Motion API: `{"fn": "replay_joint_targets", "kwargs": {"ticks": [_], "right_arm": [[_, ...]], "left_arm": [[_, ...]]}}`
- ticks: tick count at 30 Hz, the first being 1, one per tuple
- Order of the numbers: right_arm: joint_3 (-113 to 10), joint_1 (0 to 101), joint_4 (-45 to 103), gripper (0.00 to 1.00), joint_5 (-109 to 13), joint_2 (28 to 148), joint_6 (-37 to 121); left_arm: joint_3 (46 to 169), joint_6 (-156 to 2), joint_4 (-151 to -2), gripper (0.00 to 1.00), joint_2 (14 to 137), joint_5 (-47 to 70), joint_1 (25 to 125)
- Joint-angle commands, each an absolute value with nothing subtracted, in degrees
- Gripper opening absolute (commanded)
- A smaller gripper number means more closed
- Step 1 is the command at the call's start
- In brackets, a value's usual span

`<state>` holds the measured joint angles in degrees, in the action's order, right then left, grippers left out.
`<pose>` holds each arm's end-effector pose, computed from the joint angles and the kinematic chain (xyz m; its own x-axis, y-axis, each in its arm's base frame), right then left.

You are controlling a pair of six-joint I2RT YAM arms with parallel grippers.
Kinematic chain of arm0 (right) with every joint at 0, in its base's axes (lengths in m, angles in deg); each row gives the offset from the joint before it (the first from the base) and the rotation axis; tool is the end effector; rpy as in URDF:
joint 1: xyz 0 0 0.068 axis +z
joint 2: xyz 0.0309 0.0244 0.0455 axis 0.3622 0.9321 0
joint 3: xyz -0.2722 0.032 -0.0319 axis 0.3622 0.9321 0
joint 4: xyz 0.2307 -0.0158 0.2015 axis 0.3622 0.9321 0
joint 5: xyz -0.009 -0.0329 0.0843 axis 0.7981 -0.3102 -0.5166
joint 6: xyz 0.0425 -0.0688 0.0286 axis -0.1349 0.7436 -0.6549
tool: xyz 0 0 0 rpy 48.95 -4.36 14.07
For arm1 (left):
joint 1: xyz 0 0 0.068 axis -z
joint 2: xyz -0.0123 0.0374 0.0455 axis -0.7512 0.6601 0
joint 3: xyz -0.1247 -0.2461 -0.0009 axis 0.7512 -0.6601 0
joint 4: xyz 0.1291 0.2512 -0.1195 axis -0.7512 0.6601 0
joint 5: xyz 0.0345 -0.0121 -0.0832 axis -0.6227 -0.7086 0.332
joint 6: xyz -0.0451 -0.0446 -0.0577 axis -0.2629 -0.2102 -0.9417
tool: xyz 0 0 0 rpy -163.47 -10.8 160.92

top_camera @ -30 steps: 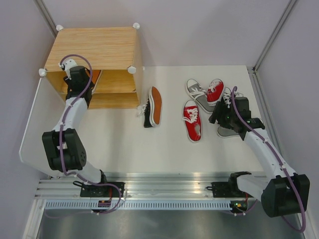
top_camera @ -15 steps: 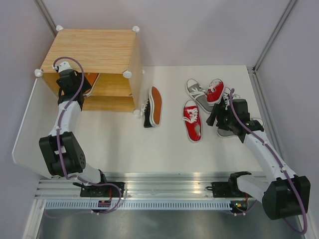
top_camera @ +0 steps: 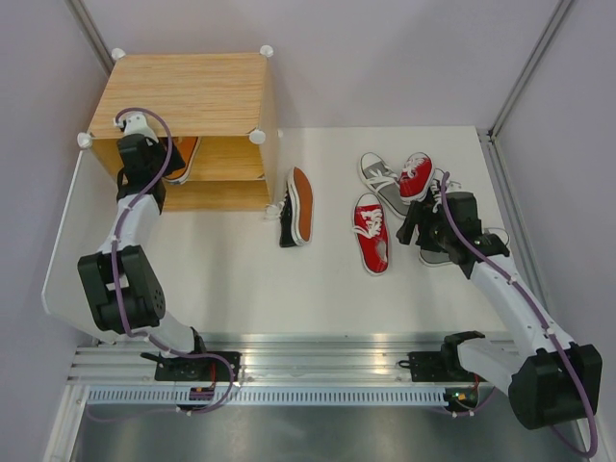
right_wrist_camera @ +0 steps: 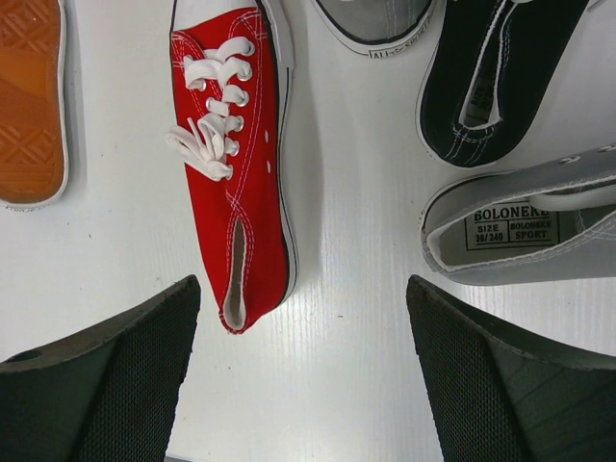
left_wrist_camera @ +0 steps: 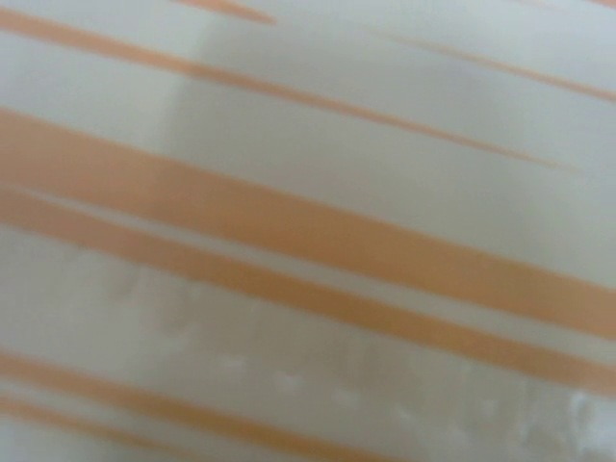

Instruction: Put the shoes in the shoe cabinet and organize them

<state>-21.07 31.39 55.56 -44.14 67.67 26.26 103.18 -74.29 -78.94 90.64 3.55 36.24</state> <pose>0.2910 0.0576 0.2225 -0.7097 0.2628 -0.6536 0.0508 0.9445 0.3246 0.4469 0.0985 0.2775 -0.2647 -0.2127 -0.9406 -0.2555 0.9560 -0.1443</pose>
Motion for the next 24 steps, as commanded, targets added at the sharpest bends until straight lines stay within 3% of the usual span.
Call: {"fn": "replay_joint_targets", "kwargs": {"ticks": [1, 8, 17, 21, 24], "right_arm": [[-21.14, 31.70, 54.37, 0.91, -42.74, 65.83, 27.10], [-21.05, 32.31, 54.11, 0.91, -42.65, 65.57, 27.10], [-20.79, 33.19, 54.02, 0.91, -42.13, 64.34, 27.10], [-20.44, 33.63, 53.32, 0.91, -41.86, 64.16, 27.19], [-20.44, 33.81, 53.14, 0.91, -41.69, 63.99, 27.01]], "left_arm": [[108.12, -67.66, -81.37, 0.78, 90.88, 3.72, 37.09], [105.92, -58.78, -78.98, 0.81, 92.73, -4.89, 39.29], [105.04, -54.91, -77.83, 0.87, 93.35, -5.77, 40.34], [102.94, -53.05, -78.88, 0.98, 92.21, -4.81, 40.87], [100.65, -53.94, -82.21, 1.00, 89.66, -2.27, 40.87]]}}
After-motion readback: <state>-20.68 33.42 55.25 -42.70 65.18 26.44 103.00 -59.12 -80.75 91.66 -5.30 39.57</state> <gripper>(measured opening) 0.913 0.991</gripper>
